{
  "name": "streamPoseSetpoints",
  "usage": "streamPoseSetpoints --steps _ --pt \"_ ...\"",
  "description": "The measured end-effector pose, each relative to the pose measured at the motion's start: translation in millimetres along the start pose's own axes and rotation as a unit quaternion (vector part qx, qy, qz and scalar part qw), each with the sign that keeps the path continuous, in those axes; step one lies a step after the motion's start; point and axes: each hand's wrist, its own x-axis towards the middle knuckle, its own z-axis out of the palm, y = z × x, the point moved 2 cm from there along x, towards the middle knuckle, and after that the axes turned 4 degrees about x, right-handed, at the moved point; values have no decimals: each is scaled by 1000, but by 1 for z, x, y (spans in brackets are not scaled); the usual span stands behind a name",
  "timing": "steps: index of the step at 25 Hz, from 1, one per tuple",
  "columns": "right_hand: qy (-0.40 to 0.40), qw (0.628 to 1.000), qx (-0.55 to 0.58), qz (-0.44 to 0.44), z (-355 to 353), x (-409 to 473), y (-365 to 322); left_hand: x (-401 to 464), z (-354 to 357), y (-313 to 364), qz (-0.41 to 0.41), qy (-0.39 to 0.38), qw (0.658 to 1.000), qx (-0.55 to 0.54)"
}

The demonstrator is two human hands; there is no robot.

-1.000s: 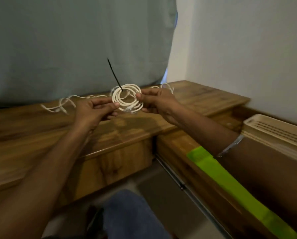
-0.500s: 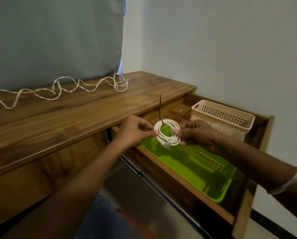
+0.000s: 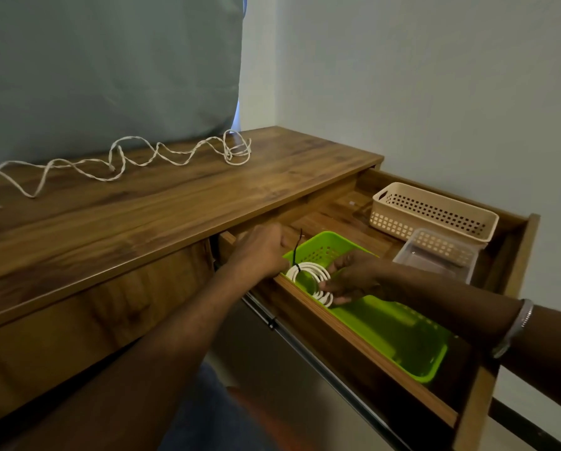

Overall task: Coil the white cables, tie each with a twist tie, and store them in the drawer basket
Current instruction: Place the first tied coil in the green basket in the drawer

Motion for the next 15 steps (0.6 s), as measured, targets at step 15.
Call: streamPoseSetpoints --steps 15 --pt "233 860 -369 -263 -5 -5 -68 -17 -17 -48 24 131 980 -147"
